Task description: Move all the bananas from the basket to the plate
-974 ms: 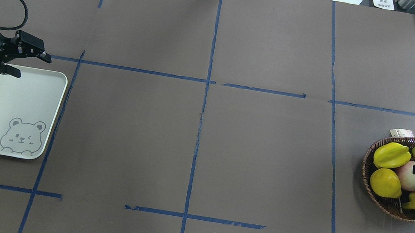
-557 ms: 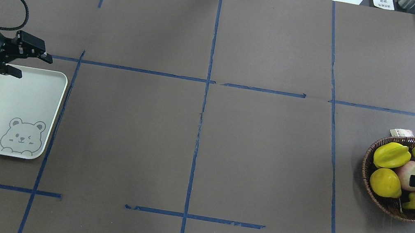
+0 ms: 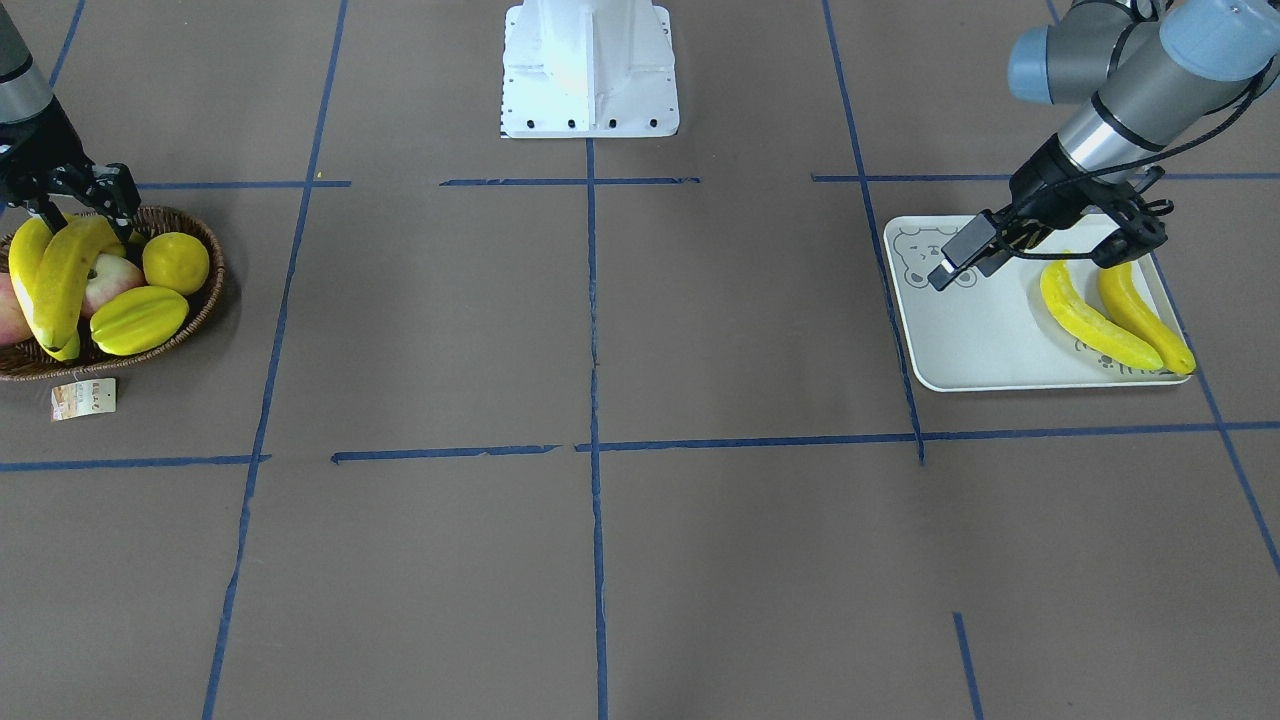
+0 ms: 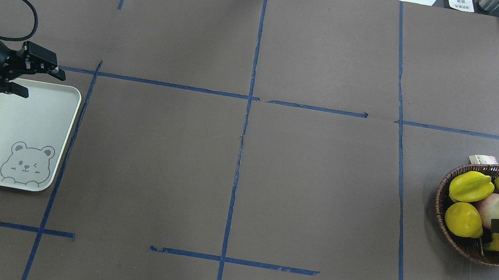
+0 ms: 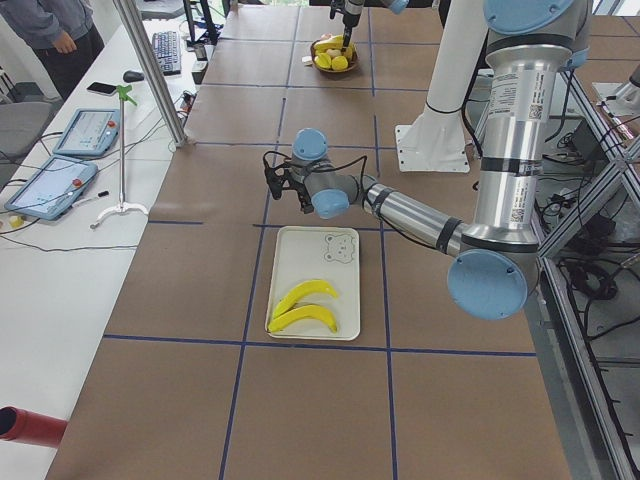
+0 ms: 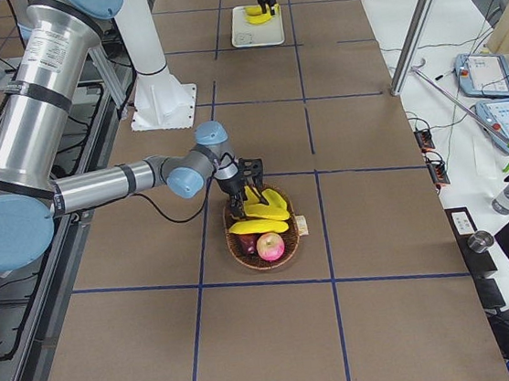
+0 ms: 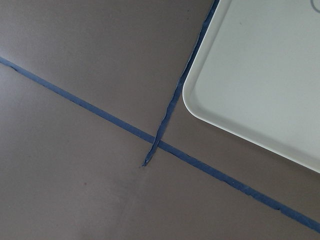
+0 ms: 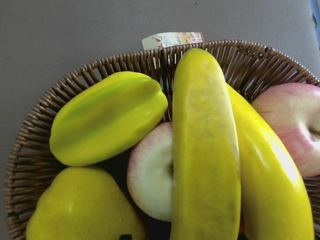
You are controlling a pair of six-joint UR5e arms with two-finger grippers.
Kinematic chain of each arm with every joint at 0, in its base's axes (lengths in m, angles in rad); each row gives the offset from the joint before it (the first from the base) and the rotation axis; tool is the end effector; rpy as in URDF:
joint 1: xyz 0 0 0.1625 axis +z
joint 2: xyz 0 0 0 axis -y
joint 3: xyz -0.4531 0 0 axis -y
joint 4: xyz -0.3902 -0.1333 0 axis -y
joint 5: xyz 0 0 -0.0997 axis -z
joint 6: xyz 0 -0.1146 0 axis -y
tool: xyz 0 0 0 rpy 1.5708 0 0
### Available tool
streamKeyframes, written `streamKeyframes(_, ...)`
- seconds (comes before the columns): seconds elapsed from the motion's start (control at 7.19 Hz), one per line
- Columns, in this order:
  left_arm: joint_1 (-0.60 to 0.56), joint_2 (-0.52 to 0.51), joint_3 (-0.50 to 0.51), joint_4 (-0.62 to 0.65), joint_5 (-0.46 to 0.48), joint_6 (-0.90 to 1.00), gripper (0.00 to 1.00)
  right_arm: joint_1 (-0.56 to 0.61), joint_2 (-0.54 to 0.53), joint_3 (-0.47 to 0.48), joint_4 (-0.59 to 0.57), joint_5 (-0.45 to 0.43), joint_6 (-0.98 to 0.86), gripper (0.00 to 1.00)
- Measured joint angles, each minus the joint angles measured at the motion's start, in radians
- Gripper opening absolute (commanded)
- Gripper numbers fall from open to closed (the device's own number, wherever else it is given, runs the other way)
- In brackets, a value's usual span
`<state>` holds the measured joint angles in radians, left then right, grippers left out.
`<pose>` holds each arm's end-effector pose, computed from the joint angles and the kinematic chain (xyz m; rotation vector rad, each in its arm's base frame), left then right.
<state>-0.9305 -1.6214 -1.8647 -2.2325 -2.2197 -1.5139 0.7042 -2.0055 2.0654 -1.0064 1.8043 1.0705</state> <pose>0.2597 -0.4558 0.4479 -0.0626 1.1398 -0.4519 -0.1936 -0.3046 0.5823 0.1660 -0.6403 0.1235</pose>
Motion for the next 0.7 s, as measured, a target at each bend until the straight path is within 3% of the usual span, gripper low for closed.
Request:
streamKeyframes(0.56, 0.008, 0.0, 0.004, 0.001, 0.0, 0.001, 1.0, -0.018, 0.003, -0.028, -0.004, 0.001, -0.001, 0.61)
streamKeyframes(0.7, 0.008, 0.0, 0.004, 0.001, 0.0, 0.001, 1.0, -0.023, 0.003, -0.034, -0.004, 0.0, -0.001, 0.53)
